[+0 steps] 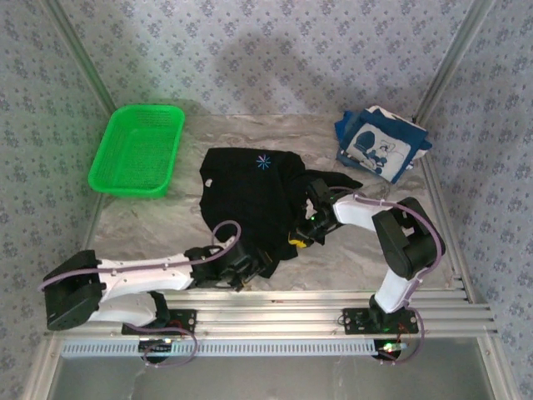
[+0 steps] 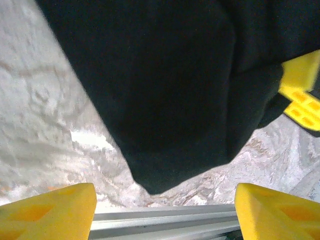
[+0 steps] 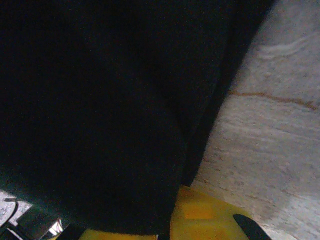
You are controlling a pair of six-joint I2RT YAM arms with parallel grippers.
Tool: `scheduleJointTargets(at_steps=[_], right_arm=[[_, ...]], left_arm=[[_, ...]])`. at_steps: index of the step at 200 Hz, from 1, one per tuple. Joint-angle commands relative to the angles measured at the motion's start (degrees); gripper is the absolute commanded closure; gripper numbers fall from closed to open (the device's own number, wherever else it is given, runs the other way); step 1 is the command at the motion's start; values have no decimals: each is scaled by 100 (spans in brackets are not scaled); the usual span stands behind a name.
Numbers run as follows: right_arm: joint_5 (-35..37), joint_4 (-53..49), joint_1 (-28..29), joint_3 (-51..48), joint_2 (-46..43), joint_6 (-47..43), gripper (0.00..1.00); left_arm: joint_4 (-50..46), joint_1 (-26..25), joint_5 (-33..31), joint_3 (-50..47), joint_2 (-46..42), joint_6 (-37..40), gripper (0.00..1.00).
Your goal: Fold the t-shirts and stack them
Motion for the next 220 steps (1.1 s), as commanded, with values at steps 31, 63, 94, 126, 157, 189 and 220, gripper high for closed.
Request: scheduleJointTargets(at_steps=[31, 63, 94, 126, 157, 189, 220], right_arm=[[171, -27, -24, -177, 38, 46, 87], [109, 99, -33, -287, 4, 73, 87], [62, 171, -31, -343, -22, 65, 87], [23, 208, -30, -408, -60, 38, 87], [-24, 231, -34, -422, -13, 12, 87], [-48, 217, -42, -389, 12, -8, 87], [-57, 232, -52, -394, 41, -24, 87]], left_arm=[[732, -875, -1285, -32, 457, -1548, 26], [1061, -1055, -2074, 179, 1062, -1815, 27], [615, -1122, -2899, 520, 1205, -1812, 30], [480, -1120, -3549, 527, 1070, -1699, 35], [1702, -1058, -3584, 296, 1223, -1214, 39], [1966, -1189, -3470, 168, 1219, -1127, 39], [2407, -1190, -2965, 263, 1407, -711, 40]])
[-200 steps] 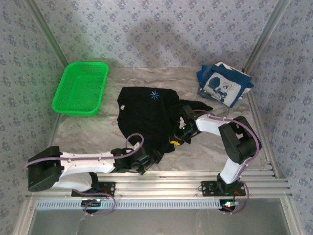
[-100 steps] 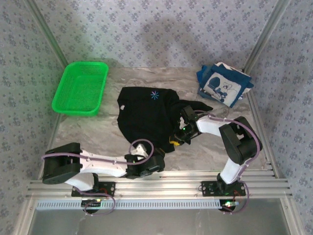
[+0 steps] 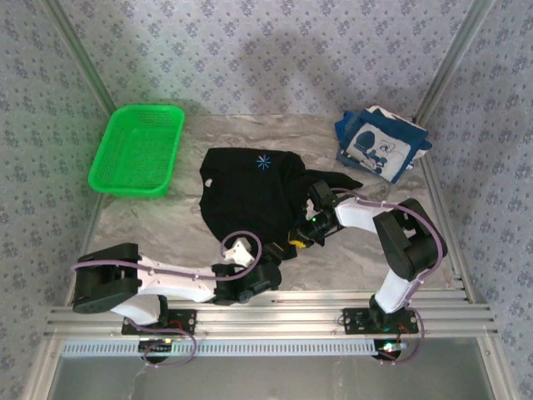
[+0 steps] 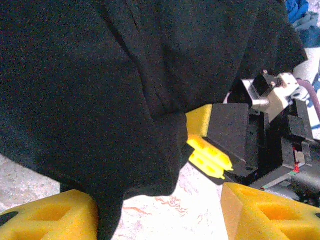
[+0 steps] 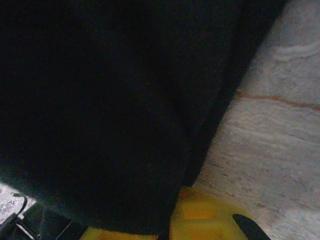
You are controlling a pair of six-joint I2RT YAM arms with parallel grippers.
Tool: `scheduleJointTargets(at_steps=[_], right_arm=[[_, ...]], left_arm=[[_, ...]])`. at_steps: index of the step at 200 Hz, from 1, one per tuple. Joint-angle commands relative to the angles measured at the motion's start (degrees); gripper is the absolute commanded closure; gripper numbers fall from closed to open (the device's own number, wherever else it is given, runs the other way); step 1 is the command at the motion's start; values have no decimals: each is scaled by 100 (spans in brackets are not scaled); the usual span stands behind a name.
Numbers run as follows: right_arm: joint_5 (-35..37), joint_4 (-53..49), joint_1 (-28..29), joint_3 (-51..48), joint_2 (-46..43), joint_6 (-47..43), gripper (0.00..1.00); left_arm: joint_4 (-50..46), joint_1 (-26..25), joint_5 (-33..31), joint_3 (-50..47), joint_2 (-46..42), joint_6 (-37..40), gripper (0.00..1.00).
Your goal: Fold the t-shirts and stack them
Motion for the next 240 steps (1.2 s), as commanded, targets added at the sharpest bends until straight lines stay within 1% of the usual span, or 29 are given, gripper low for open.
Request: scheduleJointTargets(at_steps=[1, 11, 29, 39, 61, 86, 100, 125, 147, 165, 170, 194, 240], right_arm=[[150, -199, -14, -134, 124, -22, 87], [147, -205, -15, -129, 127, -29, 87], [153, -205, -20, -127, 110, -22, 87], [152, -193, -14, -129, 112, -14, 87], [151, -180, -15, -141, 114, -10, 87], [152, -162, -19, -151, 110, -3, 87], [158, -139, -15, -151, 122, 14, 87], [165, -149, -20, -136, 136, -4, 87], [170, -152, -21, -167, 144, -4, 87], [176, -145, -12, -163, 159, -6, 87], [178, -141, -8, -171, 156, -7, 87], [173, -120, -4, -186, 163, -4, 87], [178, -57, -7, -266, 135, 22, 87]], left_arm=[[475, -42, 287, 111, 193, 435, 40], [402, -99, 380, 160, 280, 371, 40], [404, -299, 216, -17, 311, -81, 43], [238, -363, 205, -68, 258, -235, 44], [-406, -441, 220, 13, 54, -295, 44], [-691, -442, 354, 88, 51, -304, 46], [-708, -442, 330, 77, 97, -330, 48], [-477, -443, 298, 63, 190, -222, 49], [-589, -442, 496, 125, 245, -224, 49], [-572, -433, 504, 159, 275, -166, 49], [-581, -421, 643, 195, 301, -128, 49], [-599, -335, 884, 351, 408, 84, 47], [-849, -184, 922, 522, 466, 337, 47]])
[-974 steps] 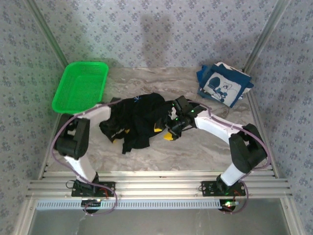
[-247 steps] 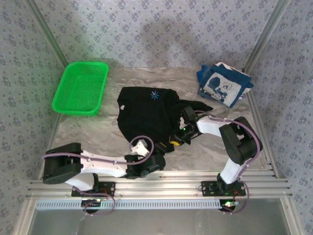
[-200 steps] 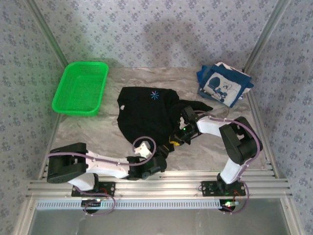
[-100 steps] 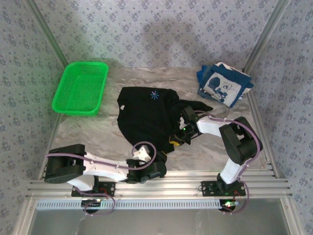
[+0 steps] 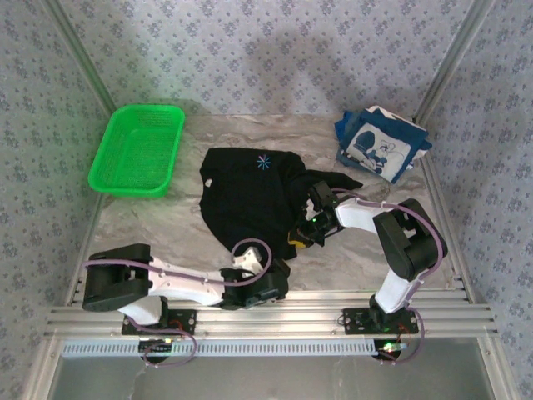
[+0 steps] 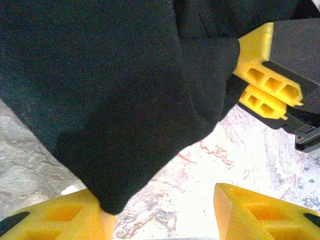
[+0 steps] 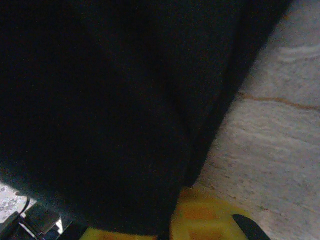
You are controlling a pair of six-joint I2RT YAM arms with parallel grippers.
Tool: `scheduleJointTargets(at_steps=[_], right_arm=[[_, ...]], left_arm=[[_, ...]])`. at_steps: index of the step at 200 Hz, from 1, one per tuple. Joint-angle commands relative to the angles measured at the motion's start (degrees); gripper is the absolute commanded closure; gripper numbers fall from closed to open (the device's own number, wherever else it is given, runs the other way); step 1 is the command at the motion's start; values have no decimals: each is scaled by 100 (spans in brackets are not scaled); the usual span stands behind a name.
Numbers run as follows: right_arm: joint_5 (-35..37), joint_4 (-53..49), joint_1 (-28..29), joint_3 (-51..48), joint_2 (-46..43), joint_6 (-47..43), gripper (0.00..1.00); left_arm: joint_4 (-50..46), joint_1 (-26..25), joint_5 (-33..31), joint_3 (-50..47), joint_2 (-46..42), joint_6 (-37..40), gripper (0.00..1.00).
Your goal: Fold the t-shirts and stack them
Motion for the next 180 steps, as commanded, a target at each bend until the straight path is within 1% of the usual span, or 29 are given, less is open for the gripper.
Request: scheduleJointTargets(at_steps=[1, 30, 55, 70, 100, 119, 129, 143, 148, 156, 180], right_arm=[[231, -173, 1, -206, 127, 22, 87], [235, -164, 6, -211, 94, 42, 87], [235, -161, 8, -230, 68, 49, 87], [235, -134, 10, -242, 74, 64, 87], [228, -96, 9, -244, 70, 93, 87], [224, -77, 16, -251, 61, 101, 87], [210, -55, 11, -254, 71, 115, 87], [162, -15, 11, -252, 65, 133, 87], [134, -14, 9, -249, 55, 136, 87], [105, -10, 6, -240, 33, 145, 87], [4, -114, -23, -201, -157, 98, 84]], left_arm=[[-292, 103, 41, 198, 96, 296, 47], [-219, 250, 303, 350, 330, 487, 50], [-662, 269, 371, 424, 292, 400, 52], [-714, 300, 471, 480, 340, 438, 53], [-948, 368, 609, 650, 444, 513, 59], [-1232, 446, 705, 827, 544, 606, 65], [-1480, 500, 750, 946, 606, 685, 72], [-1841, 572, 686, 1093, 624, 756, 85], [-1962, 604, 645, 1119, 602, 785, 92], [-2207, 649, 552, 1158, 515, 781, 100], [-3048, 735, 38, 1153, -250, 845, 100]])
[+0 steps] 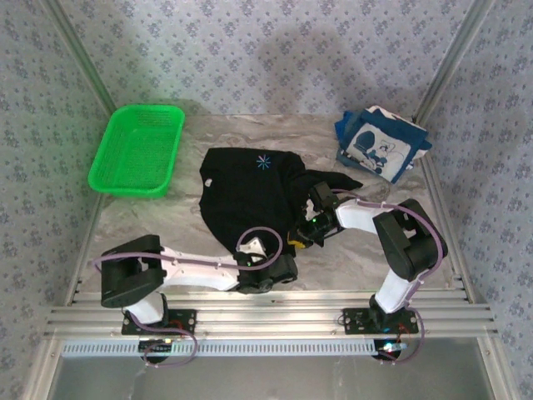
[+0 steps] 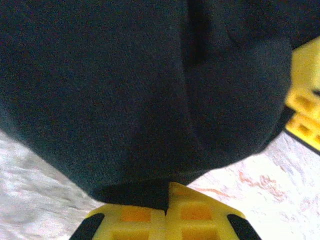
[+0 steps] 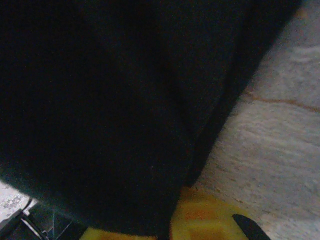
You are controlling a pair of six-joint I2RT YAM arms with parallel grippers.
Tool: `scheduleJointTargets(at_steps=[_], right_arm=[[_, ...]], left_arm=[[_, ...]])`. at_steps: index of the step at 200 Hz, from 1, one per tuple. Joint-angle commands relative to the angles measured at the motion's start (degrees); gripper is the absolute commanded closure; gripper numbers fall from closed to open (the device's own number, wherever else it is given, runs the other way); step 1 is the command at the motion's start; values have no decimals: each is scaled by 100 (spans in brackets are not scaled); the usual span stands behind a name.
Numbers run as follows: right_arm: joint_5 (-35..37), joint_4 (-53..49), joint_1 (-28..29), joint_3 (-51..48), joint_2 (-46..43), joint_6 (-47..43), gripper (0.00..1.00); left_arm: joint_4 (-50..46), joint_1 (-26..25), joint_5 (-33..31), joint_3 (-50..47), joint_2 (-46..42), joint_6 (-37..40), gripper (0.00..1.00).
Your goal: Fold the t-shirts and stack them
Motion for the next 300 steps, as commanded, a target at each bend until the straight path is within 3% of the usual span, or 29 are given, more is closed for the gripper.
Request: scheduleJointTargets(at_steps=[1, 16, 40, 69, 93, 126, 155, 193, 215, 228, 251, 280, 300], right_arm=[[88, -296, -26, -119, -142, 50, 84], [-26, -437, -39, -56, -312, -53, 73], [-218, -995, -39, 105, -791, -558, 38], [-163, -2115, -113, 371, -1710, -1398, 22], [96, -2765, -416, 519, -2397, -1845, 17], [263, -2930, -1330, 398, -2694, -2101, 16], [534, -2834, -2182, 365, -2350, -2325, 16], [1443, -2766, -3005, 785, -1465, -2588, 18], [1106, -1990, -3303, 858, -1108, -2000, 20], [925, -1387, -3271, 975, -895, -1545, 20], [980, -1258, -3121, 1526, -206, -1184, 21], [748, -664, -3123, 1962, 447, -630, 24], [733, -824, -2977, 2593, 937, -671, 26]], left_arm=[[-1270, 86, -581, 127, -777, 169, 100], [-1696, 101, -923, 9, -1538, 207, 100], [-2100, 112, -1310, -384, -2954, 407, 100], [-2271, 112, -1612, -852, -4977, 871, 100], [-3091, 111, -1762, -625, -6013, 1228, 100], [-3587, 138, -1811, -485, -6315, 1314, 100], [-3241, 219, -1593, -722, -6357, 1354, 100], [-3348, 557, -1311, -344, -6006, 1791, 100], [-3462, 1146, -985, 361, -5317, 2561, 100], [-3263, 1775, -302, 744, -4882, 3162, 100], [-2899, 3007, 751, 1242, -4519, 3955, 100], [-2716, 4414, 2049, 1542, -4526, 4422, 100], [-2691, 4978, 2629, 1663, -4552, 4492, 100]])
